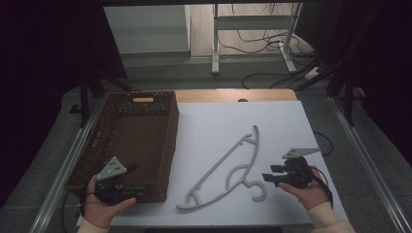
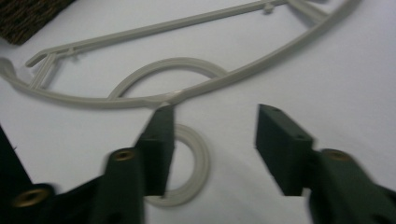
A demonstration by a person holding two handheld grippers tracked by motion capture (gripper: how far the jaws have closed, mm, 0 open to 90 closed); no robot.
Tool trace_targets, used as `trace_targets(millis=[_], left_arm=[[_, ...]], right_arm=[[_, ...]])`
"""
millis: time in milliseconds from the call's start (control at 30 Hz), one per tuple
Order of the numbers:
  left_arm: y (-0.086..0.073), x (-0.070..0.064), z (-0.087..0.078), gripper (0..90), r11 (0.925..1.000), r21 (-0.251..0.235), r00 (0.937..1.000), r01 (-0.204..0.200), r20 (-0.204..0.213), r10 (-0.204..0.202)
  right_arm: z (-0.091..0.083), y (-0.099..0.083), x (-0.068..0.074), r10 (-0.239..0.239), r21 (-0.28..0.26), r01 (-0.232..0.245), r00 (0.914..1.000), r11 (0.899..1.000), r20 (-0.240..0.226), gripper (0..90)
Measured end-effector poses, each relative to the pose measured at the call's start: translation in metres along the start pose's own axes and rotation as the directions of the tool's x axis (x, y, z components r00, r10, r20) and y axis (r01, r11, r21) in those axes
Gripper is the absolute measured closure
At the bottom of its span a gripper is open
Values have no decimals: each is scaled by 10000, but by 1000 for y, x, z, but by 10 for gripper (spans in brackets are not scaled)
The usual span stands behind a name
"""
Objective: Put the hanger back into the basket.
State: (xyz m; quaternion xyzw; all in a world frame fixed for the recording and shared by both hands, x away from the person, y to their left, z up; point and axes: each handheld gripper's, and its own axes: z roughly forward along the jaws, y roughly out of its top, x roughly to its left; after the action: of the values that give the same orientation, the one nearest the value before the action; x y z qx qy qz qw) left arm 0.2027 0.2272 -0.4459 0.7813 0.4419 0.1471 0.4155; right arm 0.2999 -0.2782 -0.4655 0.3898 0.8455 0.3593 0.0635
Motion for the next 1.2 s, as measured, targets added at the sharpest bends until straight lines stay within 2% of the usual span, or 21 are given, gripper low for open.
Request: trace_targets(millis=[33, 133, 367, 500, 600, 733, 767, 800, 833, 867, 900, 933, 967, 1000, 1067, 1100, 1200], left_arm=[[0, 0, 0, 171, 10000, 13, 10000, -9, -4, 9], [1, -1, 0, 170, 10000, 3, 10000, -6, 1, 6], [1, -2, 1, 171, 10000, 11, 10000, -36, 25, 36], [5, -9, -1, 177, 9996, -268, 10000, -80, 44, 81], [19, -25, 6, 178, 9984, -360, 9979, -427, 476, 444], [35, -49, 23, 178, 9950, -234, 9892, -969, 1080, 988], [35, -49, 23, 178, 9950, -234, 9892, -969, 1080, 988], [41, -60, 32, 180, 9917, -120, 9827, -1282, 1329, 1287], [44, -65, 37, 183, 9896, -38, 9792, -1438, 1444, 1428], [44, -65, 37, 185, 9896, -38, 9792, -1438, 1444, 1428], [47, -69, 42, 185, 9875, 48, 9756, -1575, 1557, 1549], [53, -76, 52, 190, 9843, 151, 9694, -1760, 1764, 1706], [53, -76, 52, 192, 9843, 151, 9694, -1760, 1764, 1706], [58, -82, 62, 193, 9812, 304, 9644, -1904, 1927, 1812], [61, -88, 73, 196, 9782, 505, 9602, -2013, 2073, 1870], [61, -88, 73, 199, 9782, 505, 9602, -2013, 2073, 1870], [62, -99, 91, 205, 9697, 932, 9516, -2258, 2340, 1991]], right_arm=[[-2, -2, -3, 139, -187, -137, 9999, 9997, 84, 341], [-6, -5, -4, 170, -276, -163, 9995, 9995, 250, 290], [-9, -11, -8, 368, -298, -356, 9985, 9989, 395, 271], [-8, -9, -9, 538, -396, -534, 9985, 9978, 82, 271], [-9, -7, -8, 489, -438, -486, 9988, 9979, 78, 270], [-10, -8, -11, 616, -554, -613, 9981, 9966, 37, 272], [-11, -8, -12, 690, -558, -692, 9976, 9960, -60, 273], [-11, -9, -13, 733, -553, -739, 9972, 9957, -137, 273], [-10, -10, -14, 743, -530, -750, 9971, 9958, -146, 273], [-10, -10, -14, 737, -521, -743, 9972, 9959, -143, 273], [-10, -10, -14, 737, -521, -743, 9972, 9959, -143, 273], [-9, -10, -15, 774, -521, -781, 9969, 9956, -159, 273], [-9, -10, -15, 774, -521, -781, 9969, 9956, -159, 273], [-9, -9, -16, 798, -554, -804, 9967, 9952, -144, 273], [-9, -9, -17, 820, -560, -825, 9966, 9950, -103, 272], [-9, -9, -17, 820, -560, -825, 9966, 9950, -103, 272], [-9, -10, -18, 829, -527, -829, 9966, 9952, -24, 272]])
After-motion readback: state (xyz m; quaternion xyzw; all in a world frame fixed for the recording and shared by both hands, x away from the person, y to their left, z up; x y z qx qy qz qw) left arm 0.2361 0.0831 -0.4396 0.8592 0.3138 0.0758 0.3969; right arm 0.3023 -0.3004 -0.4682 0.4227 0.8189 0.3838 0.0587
